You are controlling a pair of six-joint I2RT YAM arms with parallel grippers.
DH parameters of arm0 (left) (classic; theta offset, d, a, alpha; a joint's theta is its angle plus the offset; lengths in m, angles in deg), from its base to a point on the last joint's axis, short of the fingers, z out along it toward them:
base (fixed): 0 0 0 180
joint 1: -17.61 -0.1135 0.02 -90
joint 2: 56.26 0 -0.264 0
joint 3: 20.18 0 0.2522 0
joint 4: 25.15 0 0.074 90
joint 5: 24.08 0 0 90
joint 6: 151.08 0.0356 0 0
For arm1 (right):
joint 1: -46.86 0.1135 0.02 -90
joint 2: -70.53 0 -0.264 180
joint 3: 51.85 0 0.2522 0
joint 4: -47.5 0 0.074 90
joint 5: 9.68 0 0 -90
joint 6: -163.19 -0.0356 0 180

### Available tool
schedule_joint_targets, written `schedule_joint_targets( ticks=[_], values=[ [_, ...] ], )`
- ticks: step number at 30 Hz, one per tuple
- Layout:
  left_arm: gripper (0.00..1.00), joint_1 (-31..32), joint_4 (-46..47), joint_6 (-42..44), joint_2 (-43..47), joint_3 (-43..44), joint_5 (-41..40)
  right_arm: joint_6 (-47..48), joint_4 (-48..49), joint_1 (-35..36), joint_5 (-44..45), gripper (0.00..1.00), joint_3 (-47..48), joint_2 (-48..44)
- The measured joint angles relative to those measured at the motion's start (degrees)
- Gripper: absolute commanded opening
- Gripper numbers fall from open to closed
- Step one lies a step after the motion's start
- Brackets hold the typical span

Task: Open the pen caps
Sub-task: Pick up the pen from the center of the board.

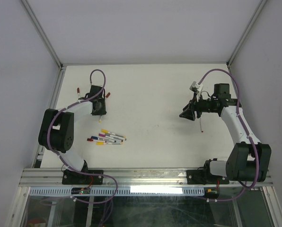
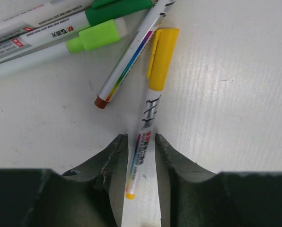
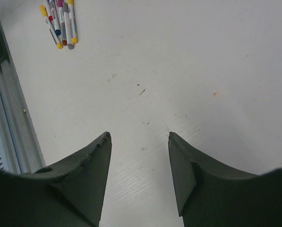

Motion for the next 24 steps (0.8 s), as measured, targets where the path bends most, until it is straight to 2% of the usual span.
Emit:
schedule_joint_targets(
  ticks=[6,14,24],
  values=[
    [0.18,0.0,0.0,-0.1,-0.6,0.5,2.9,0.0,0.0,0.0,0.0,0.54,0.0,0.0],
    [0.15,1.4,0.3,-0.3,-1.6,1.7,5.6,0.0,-0.2,0.0,0.0,0.54,0.0,0.0],
    [0.05,8.2,1.7,-2.6,-4.4,4.5,6.1,-0.8,0.0,0.0,-0.4,0.54,0.0,0.0]
  ],
)
